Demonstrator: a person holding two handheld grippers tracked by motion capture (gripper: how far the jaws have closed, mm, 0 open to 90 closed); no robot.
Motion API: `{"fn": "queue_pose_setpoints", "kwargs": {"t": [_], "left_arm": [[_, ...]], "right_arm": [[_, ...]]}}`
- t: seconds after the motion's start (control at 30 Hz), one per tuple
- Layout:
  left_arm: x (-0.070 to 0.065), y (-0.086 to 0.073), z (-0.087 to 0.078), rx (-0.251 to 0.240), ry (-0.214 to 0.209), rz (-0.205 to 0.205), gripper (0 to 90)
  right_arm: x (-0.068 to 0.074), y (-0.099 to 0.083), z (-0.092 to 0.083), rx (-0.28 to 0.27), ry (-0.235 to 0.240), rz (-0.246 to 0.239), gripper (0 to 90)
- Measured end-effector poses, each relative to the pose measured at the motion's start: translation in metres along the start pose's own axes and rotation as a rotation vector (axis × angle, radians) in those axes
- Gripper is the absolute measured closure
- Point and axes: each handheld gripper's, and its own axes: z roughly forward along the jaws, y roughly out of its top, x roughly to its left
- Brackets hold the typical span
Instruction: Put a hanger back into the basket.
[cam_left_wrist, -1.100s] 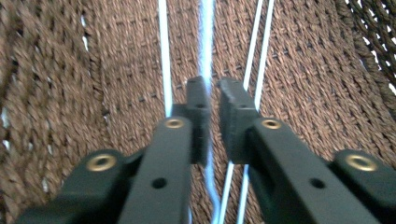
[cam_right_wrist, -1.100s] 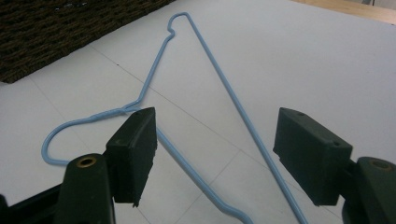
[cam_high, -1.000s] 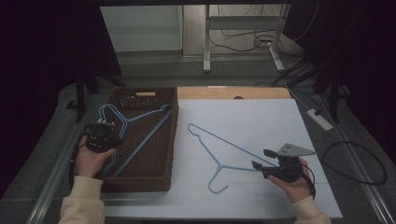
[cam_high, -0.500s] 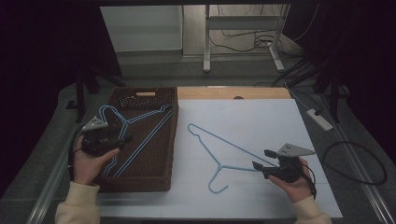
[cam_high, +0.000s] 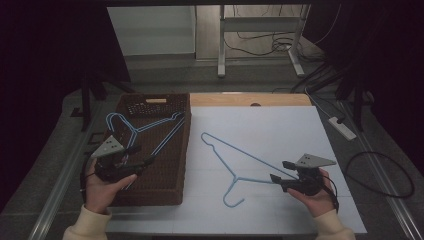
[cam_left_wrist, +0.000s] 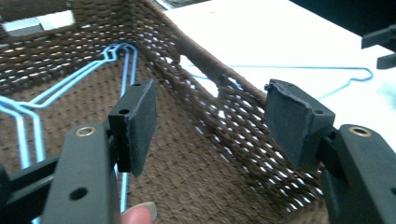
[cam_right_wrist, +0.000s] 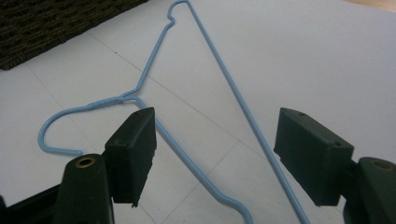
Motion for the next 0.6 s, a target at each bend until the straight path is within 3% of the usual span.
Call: {"fn": "queue_pose_setpoints", "kwargs": {"t": [0.23, 0.37, 0.6], "left_arm": [[-0.023, -0.003, 0.002, -0.023, -0.022, 0.023, 35.3], [-0.033, -0.004, 0.008, -0.013, -0.039, 0.04, 35.1], [-0.037, -0.007, 0.013, -0.014, -0.028, 0.048, 35.1]], "right_arm": [[0.001, 0.0, 0.001, 0.011, -0.001, -0.009, 30.1], [0.0, 0.001, 0.001, 0.016, -0.003, -0.014, 30.1], [0.0, 0.001, 0.001, 0.017, -0.003, -0.015, 30.1]]}}
